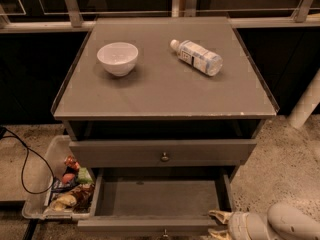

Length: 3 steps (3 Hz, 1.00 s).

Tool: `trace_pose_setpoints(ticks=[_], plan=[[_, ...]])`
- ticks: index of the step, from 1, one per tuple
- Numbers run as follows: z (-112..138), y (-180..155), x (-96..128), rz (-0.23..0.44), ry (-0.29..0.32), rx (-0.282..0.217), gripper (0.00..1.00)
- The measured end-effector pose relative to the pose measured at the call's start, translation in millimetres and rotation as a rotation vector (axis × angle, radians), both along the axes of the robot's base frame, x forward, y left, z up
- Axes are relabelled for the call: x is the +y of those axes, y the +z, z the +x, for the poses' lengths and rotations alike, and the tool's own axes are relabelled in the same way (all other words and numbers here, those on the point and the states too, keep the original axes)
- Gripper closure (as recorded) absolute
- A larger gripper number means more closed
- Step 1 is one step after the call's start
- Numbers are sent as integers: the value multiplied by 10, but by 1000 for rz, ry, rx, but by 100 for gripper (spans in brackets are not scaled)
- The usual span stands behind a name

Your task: Open middle drawer

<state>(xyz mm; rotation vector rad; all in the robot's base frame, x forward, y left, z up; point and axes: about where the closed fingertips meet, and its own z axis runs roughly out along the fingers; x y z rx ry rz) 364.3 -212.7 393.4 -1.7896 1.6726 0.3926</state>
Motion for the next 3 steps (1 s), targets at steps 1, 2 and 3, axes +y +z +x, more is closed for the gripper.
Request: trace_pose_setpoints(ticks=[1,2,3], plan=[[0,0,0,0,0,0,81],[0,0,1,0,0,0,58],[0,0,1,0,0,0,35]])
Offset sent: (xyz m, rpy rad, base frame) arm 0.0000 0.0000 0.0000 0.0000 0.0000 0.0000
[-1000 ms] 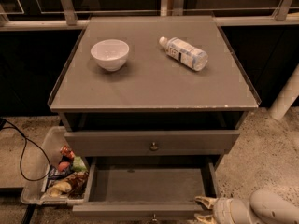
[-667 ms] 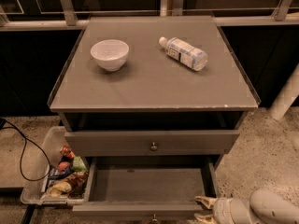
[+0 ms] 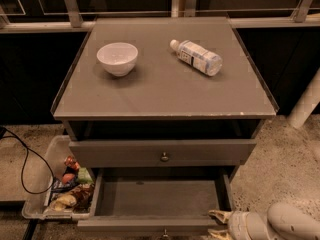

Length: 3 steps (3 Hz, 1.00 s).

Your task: Open middle drawer

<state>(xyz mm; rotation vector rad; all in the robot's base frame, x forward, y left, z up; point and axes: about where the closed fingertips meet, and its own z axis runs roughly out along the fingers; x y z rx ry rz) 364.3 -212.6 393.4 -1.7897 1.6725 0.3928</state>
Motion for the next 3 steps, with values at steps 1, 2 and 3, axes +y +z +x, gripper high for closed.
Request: trace_pose_setpoints(ticks=[1,2,3], plan=[[0,0,0,0,0,0,11],[0,0,1,0,0,0,0],[0,0,1,0,0,0,0]])
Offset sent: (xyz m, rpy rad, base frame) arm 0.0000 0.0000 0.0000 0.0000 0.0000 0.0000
